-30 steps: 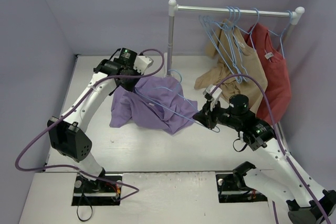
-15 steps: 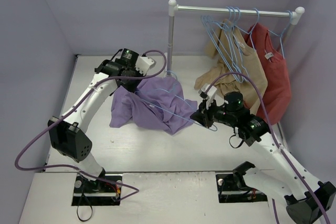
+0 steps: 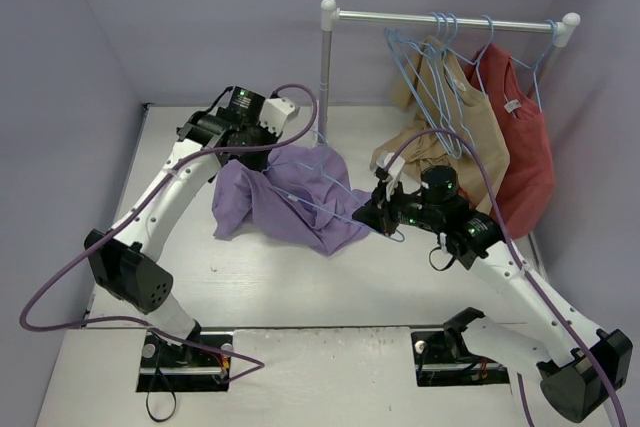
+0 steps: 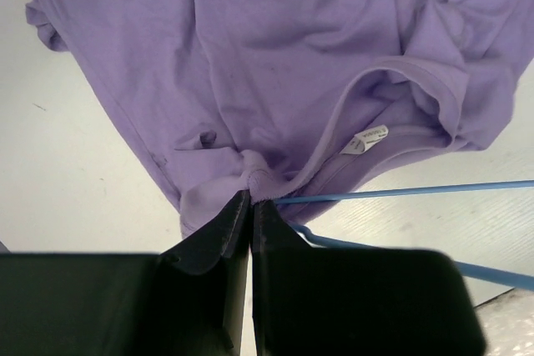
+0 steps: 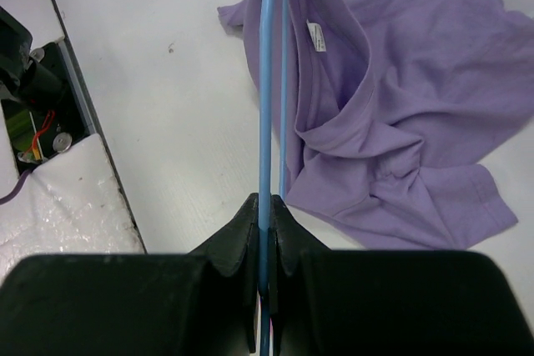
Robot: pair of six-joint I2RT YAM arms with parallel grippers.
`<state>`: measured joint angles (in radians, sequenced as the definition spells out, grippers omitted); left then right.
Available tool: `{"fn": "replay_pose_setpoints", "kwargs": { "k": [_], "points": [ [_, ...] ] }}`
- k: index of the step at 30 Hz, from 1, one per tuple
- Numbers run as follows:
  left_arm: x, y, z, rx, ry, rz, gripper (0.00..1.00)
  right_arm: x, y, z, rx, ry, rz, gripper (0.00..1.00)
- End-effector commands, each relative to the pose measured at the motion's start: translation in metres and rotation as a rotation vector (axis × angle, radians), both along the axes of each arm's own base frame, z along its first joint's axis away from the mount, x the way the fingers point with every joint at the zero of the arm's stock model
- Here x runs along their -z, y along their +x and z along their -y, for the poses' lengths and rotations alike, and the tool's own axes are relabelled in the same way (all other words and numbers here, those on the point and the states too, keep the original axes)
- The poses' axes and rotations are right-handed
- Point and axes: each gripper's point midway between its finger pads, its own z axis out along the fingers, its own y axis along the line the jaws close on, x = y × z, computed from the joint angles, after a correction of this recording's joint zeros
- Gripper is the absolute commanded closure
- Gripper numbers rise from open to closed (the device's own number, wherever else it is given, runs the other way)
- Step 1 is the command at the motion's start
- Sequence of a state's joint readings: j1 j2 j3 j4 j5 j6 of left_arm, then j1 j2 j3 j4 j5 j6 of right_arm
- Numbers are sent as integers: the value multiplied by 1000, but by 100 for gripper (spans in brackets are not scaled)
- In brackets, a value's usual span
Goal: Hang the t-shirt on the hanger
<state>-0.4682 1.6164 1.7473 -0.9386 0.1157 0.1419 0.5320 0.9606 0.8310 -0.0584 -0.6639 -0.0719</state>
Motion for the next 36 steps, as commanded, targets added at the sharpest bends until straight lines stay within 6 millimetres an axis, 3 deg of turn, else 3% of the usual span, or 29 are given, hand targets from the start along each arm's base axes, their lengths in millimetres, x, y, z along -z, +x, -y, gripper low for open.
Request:
{"fn": "replay_pose_setpoints", "kwargs": {
  "k": [1,8,20,29,36],
  "points": [
    [-67,-11,13,-70,-171,129,100,-59,14,-11,8,135,186,100],
    [-108,-23,32,-142,-315,168,100,-75,17,-22,-17,192,238,100],
    [-183,-43,56,-253,-575,229,100,-135,26,-30,41,341,454,100],
    [-222,-47,21,-407,-607,382,100,-167,38,-9,175,365,586,100],
    [-238,-61,53,-331,-684,359,100,-183,38,-11,172,420,619,100]
  ]
}}
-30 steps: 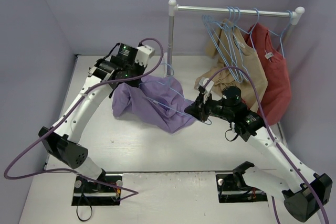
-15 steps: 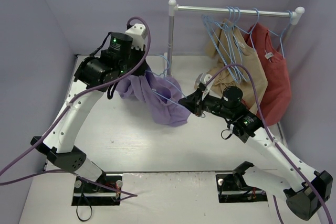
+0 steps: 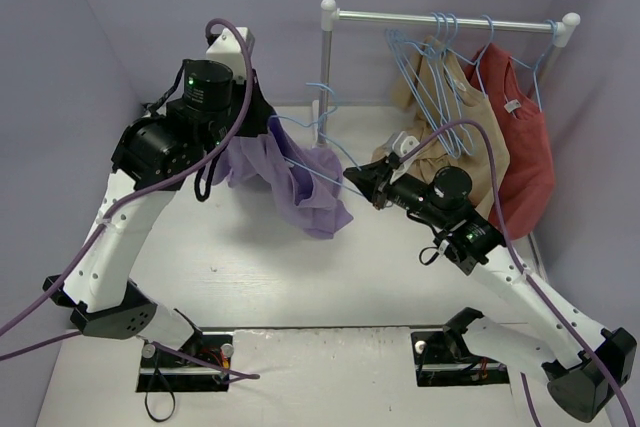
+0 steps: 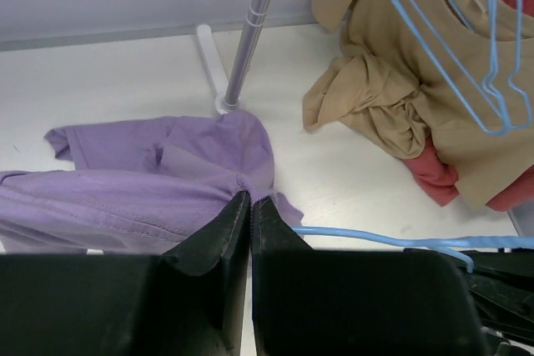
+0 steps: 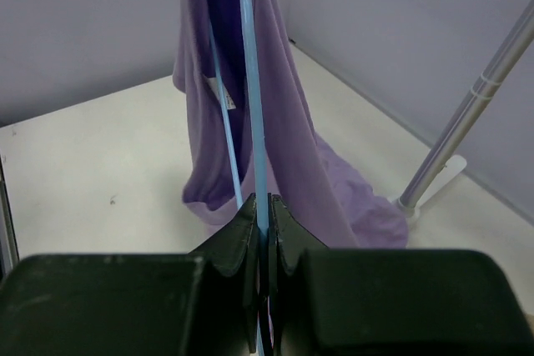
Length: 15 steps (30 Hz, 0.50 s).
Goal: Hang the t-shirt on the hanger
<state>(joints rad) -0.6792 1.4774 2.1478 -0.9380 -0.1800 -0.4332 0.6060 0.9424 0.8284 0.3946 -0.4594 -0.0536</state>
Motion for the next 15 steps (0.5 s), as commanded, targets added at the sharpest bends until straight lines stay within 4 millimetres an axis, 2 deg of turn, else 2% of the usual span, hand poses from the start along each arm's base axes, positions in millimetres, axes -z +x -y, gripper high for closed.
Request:
{"fn": "replay_pose_setpoints", "kwargs": {
  "k": [1,5,9,15],
  "points": [
    [-39,-21,28,63,-111,72,100,-86,-2,6,30,191,240,100],
    [-53,-24,35,67,-131,110,100,-89,1,4,30,211,252,100],
    [-81,-32,39,95,-187,167,100,-97,4,4,37,252,273,100],
    [-87,-50,70,203,-198,182,100,-102,9,3,54,284,289,100]
  ]
}}
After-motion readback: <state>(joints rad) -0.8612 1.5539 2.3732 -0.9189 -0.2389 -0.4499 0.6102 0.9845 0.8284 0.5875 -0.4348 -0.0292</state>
